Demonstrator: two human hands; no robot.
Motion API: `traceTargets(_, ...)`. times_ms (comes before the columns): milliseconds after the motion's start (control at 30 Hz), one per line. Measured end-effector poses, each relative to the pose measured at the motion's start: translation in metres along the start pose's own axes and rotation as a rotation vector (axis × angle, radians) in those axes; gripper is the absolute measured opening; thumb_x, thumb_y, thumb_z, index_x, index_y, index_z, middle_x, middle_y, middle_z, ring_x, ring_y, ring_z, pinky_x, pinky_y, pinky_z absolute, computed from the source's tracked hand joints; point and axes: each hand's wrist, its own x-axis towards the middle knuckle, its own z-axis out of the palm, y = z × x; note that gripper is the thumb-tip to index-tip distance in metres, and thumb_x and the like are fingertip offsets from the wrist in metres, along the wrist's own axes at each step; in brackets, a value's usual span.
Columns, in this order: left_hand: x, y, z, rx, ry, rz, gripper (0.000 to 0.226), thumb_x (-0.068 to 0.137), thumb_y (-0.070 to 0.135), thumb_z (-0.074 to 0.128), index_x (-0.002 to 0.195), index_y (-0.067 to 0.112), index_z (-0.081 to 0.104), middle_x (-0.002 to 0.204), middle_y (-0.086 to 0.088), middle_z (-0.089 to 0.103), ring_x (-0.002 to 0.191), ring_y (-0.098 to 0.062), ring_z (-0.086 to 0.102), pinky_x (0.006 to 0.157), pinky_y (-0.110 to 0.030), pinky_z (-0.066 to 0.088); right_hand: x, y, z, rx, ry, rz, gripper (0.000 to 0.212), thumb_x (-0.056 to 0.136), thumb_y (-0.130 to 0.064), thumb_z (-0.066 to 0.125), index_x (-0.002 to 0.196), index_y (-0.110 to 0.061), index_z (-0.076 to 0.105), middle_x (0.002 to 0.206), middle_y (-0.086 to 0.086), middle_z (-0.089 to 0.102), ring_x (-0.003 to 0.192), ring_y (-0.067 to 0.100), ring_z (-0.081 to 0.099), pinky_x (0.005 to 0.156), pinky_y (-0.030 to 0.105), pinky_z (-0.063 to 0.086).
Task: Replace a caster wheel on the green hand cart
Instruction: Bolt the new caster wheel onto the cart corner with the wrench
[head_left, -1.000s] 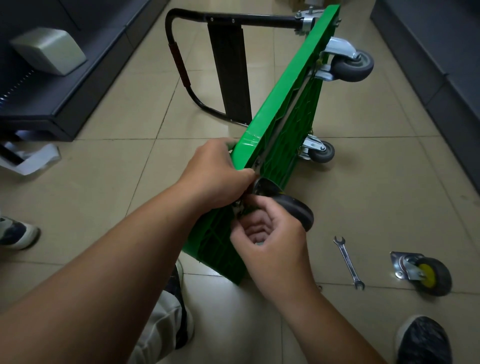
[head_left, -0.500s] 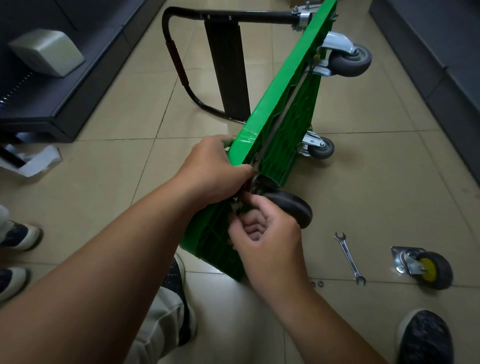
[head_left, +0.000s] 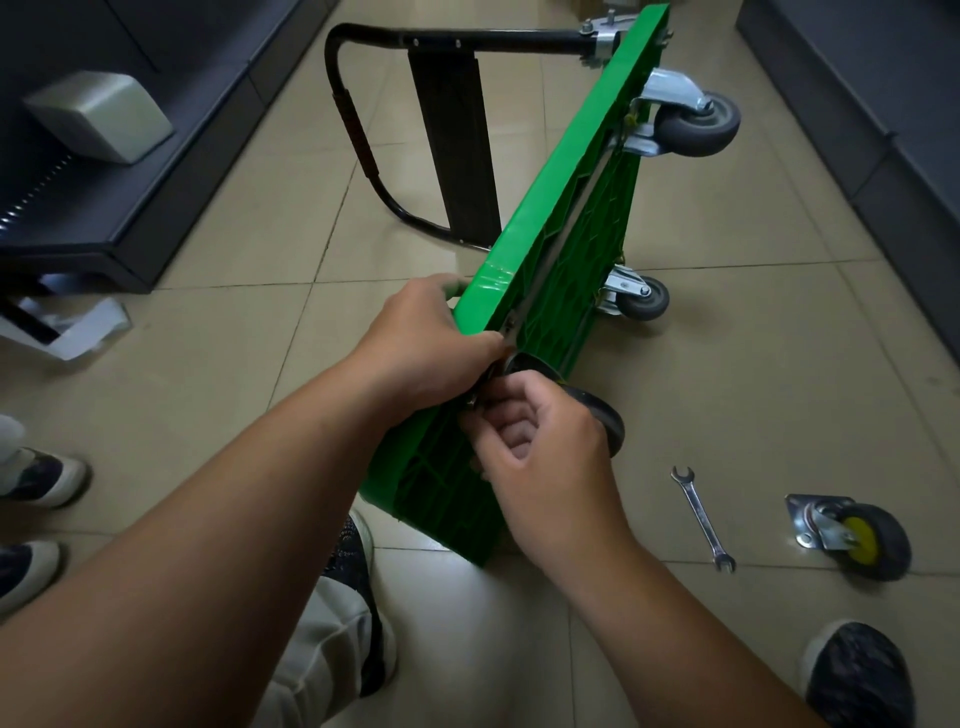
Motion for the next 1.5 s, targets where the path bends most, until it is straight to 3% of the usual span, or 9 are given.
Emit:
traceTargets(367,0.0,0.0,0.002,0.017,0.014,0.022,0.049,0.083,0.024,0.078,0.131,0.029,0.068,0.096,0.002,0.076,0.079,-0.015,0.074,0.082,-0.04,0.063,-0.009,0.007,0.01,-0.019,0.047,-0.013,0.02,0.098,-0.023,0.067,0.079,-0.019,0.064,0.065,-0.006,0.067,0.054,0.014,0.065,0.056,0.042,0.056)
traceTargets(567,0.0,0.0,0.001,0.021,0.008,0.021,0.05,0.083,0.024,0.077,0.131,0.03,0.067,0.096,0.001,0.075,0.079,-0.016,0.074,0.08,-0.041,0.064,-0.006,0.01,-0.001,-0.029,0.101,-0.13,0.017,0.091,-0.014,0.077,0.105,-0.023,0.072,0.08,-0.01,0.07,0.069,0.012,0.068,0.064,0.032,0.06)
traceTargets(667,-0.001,0.001,0.002,0.026,0.007,0.028,0.05,0.083,0.025,0.076,0.131,0.031,0.067,0.096,0.003,0.075,0.078,-0.014,0.073,0.079,-0.039,0.064,-0.003,0.011,-0.001,-0.061,0.085,-0.196,0.015,0.091,-0.008,0.074,0.103,-0.018,0.074,0.089,-0.007,0.072,0.08,0.011,0.071,0.071,0.03,0.059)
traceTargets(867,-0.005,0.005,0.003,0.153,0.002,0.086,0.045,0.085,0.029,0.07,0.13,0.028,0.065,0.103,-0.001,0.072,0.093,-0.026,0.07,0.087,-0.045,0.06,-0.001,0.014,0.005,0.063,0.07,-0.061,0.013,0.094,-0.01,0.071,0.102,-0.02,0.073,0.085,-0.005,0.075,0.078,0.014,0.073,0.074,0.043,0.061)
traceTargets(1067,-0.006,0.005,0.003,0.172,0.02,0.095,0.046,0.084,0.027,0.07,0.13,0.029,0.065,0.102,-0.001,0.072,0.093,-0.026,0.07,0.086,-0.044,0.06,-0.008,0.006,0.017,0.279,0.128,0.064,0.019,0.096,-0.009,0.069,0.09,-0.027,0.069,0.082,-0.006,0.076,0.074,0.013,0.074,0.064,0.023,0.057)
traceTargets(1167,-0.005,0.002,0.003,0.112,0.025,0.072,0.045,0.083,0.025,0.072,0.127,0.031,0.068,0.096,0.002,0.074,0.087,-0.021,0.072,0.085,-0.044,0.061,-0.006,0.004,0.014,0.298,0.117,0.089,0.013,0.095,-0.01,0.071,0.092,-0.023,0.07,0.079,-0.001,0.075,0.072,0.016,0.073,0.064,0.026,0.057)
traceTargets(1233,-0.005,0.0,0.002,-0.003,0.004,0.033,0.045,0.083,0.024,0.075,0.126,0.032,0.07,0.09,0.005,0.077,0.083,-0.017,0.074,0.081,-0.039,0.063,-0.005,0.005,0.009,0.247,0.09,0.057,0.009,0.094,-0.013,0.073,0.097,-0.021,0.072,0.08,-0.003,0.074,0.074,0.016,0.073,0.069,0.034,0.061)
traceTargets(1367,-0.004,-0.002,-0.001,-0.192,-0.038,-0.001,0.035,0.084,0.024,0.08,0.116,0.034,0.073,0.075,0.017,0.076,0.064,-0.001,0.072,0.053,-0.013,0.051,-0.005,0.008,0.003,0.108,0.064,-0.036,0.015,0.092,-0.011,0.074,0.104,-0.02,0.073,0.082,-0.007,0.073,0.077,0.01,0.071,0.072,0.027,0.06)
traceTargets(1500,-0.005,-0.001,0.0,-0.151,-0.019,0.028,0.036,0.084,0.033,0.08,0.12,0.032,0.073,0.079,0.012,0.076,0.07,-0.003,0.073,0.061,-0.018,0.057,-0.005,0.011,0.004,0.077,0.093,-0.041,0.01,0.094,-0.012,0.073,0.102,-0.018,0.075,0.083,-0.008,0.074,0.078,0.01,0.072,0.073,0.031,0.061)
